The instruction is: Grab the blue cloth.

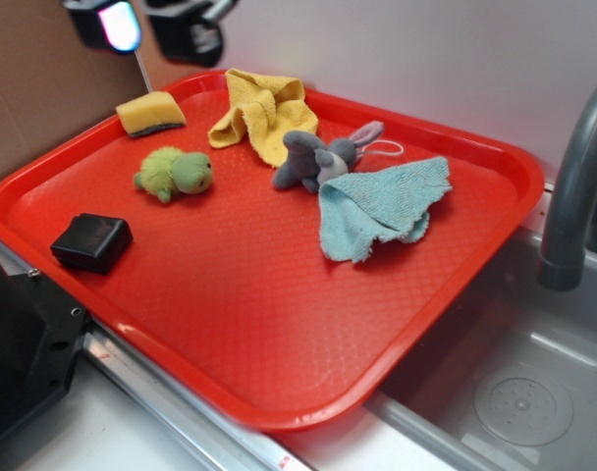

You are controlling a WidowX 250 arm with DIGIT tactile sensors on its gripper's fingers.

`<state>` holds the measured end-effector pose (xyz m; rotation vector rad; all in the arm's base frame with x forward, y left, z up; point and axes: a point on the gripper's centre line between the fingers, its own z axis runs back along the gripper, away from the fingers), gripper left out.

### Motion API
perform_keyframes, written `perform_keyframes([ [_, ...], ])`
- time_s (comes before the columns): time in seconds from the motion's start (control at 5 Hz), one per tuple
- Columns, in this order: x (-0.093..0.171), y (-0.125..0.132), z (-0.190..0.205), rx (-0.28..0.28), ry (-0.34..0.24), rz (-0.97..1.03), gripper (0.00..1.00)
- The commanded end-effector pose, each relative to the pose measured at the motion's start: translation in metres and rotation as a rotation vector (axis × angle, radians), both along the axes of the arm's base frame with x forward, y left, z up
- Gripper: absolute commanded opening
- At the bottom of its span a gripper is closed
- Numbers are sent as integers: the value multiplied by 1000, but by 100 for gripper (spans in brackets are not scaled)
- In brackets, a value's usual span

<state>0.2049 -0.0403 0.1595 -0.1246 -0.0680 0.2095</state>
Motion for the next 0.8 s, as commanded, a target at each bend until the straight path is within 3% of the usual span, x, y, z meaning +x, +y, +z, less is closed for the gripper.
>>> perform_keyframes([
  [0.0, 66, -23, -40, -14, -133, 9, 100],
  [0.2, 76, -41, -69, 76, -130, -50, 100],
  [0.4, 72, -54, -96, 108, -92, -136, 100],
  [0.6, 67, -55, -94, 69, -128, -201, 100],
])
